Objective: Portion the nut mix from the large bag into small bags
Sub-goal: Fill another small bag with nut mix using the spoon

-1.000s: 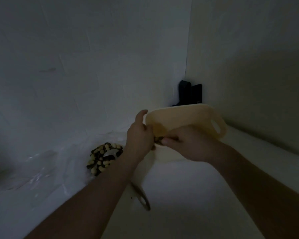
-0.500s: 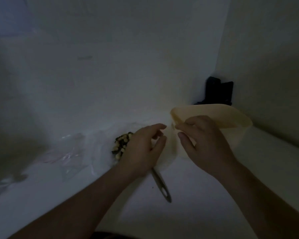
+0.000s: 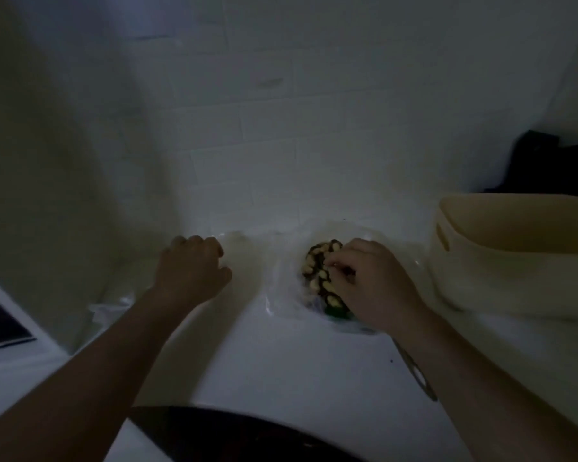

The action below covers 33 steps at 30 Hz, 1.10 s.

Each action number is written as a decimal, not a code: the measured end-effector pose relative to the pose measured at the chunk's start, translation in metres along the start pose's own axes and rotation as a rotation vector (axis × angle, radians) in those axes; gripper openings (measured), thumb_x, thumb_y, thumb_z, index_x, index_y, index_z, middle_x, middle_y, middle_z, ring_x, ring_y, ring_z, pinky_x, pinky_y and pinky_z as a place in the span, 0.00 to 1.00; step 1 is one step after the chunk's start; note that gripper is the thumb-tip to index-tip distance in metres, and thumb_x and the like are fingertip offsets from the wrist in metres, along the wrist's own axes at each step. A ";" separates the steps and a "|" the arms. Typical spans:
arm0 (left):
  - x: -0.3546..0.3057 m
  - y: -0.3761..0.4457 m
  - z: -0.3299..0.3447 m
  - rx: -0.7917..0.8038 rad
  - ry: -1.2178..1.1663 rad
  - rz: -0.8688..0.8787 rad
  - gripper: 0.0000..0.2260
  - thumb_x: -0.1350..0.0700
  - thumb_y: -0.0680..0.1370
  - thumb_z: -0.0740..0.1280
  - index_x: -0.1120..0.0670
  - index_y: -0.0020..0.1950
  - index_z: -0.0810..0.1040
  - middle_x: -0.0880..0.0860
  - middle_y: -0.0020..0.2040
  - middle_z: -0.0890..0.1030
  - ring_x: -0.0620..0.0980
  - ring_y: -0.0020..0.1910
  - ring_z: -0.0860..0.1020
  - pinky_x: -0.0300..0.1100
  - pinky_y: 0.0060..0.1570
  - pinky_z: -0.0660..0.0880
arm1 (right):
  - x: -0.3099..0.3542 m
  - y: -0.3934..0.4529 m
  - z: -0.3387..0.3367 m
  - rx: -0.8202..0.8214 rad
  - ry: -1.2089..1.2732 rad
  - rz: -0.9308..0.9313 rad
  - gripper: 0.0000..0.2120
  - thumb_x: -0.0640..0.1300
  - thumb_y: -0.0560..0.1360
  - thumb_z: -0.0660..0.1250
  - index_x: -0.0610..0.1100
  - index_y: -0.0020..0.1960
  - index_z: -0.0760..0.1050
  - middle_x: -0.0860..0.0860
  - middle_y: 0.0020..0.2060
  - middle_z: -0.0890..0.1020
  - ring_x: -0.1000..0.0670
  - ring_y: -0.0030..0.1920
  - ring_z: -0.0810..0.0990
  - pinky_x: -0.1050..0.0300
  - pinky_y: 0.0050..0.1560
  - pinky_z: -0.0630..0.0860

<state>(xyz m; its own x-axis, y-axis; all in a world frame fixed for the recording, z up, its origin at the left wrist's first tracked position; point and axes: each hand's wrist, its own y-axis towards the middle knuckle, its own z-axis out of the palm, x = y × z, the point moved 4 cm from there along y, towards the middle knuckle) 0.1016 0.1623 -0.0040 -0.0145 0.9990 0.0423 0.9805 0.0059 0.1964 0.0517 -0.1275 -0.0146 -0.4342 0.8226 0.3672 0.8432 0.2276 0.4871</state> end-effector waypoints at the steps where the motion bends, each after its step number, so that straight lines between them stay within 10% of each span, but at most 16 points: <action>1: 0.007 0.002 0.004 0.071 0.008 -0.018 0.16 0.40 0.77 0.69 0.45 0.61 0.82 0.53 0.59 0.83 0.59 0.60 0.79 0.50 0.60 0.76 | 0.002 0.003 0.003 0.000 0.010 0.002 0.08 0.45 0.79 0.68 0.51 0.56 0.84 0.57 0.48 0.78 0.49 0.51 0.76 0.55 0.53 0.73; 8: 0.022 0.002 -0.007 0.297 -0.285 -0.013 0.10 0.46 0.79 0.70 0.49 0.42 0.85 0.51 0.44 0.86 0.52 0.45 0.83 0.49 0.51 0.82 | 0.003 0.014 0.010 -0.025 0.083 0.050 0.08 0.44 0.79 0.68 0.54 0.54 0.84 0.61 0.46 0.75 0.56 0.50 0.74 0.65 0.51 0.67; 13: 0.002 0.005 -0.066 0.096 -0.628 0.044 0.11 0.52 0.80 0.68 0.51 0.40 0.85 0.50 0.38 0.86 0.49 0.32 0.80 0.43 0.36 0.75 | 0.001 0.013 -0.004 -0.111 0.155 0.108 0.09 0.42 0.78 0.70 0.56 0.50 0.84 0.62 0.44 0.79 0.59 0.46 0.77 0.69 0.50 0.70; 24: -0.131 0.014 -0.040 -0.010 -1.357 0.256 0.04 0.58 0.81 0.71 0.50 0.48 0.78 0.52 0.45 0.88 0.54 0.43 0.87 0.58 0.50 0.84 | -0.017 -0.008 -0.020 -0.381 0.517 0.352 0.11 0.45 0.76 0.74 0.63 0.46 0.80 0.70 0.46 0.84 0.66 0.48 0.83 0.72 0.47 0.76; 33: -0.146 0.022 -0.010 -0.151 -1.554 0.076 0.10 0.59 0.79 0.73 0.48 0.55 0.76 0.50 0.45 0.88 0.49 0.42 0.86 0.53 0.47 0.84 | -0.032 -0.010 -0.031 -0.619 0.458 0.304 0.14 0.40 0.71 0.64 0.60 0.46 0.70 0.55 0.39 0.76 0.50 0.37 0.78 0.56 0.36 0.74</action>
<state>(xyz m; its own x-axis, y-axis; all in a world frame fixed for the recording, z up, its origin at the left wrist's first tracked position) 0.1236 0.0165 0.0041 0.3348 0.0612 -0.9403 0.9401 0.0466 0.3377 0.0473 -0.1722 -0.0070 -0.4142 0.4781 0.7745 0.6753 -0.4091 0.6137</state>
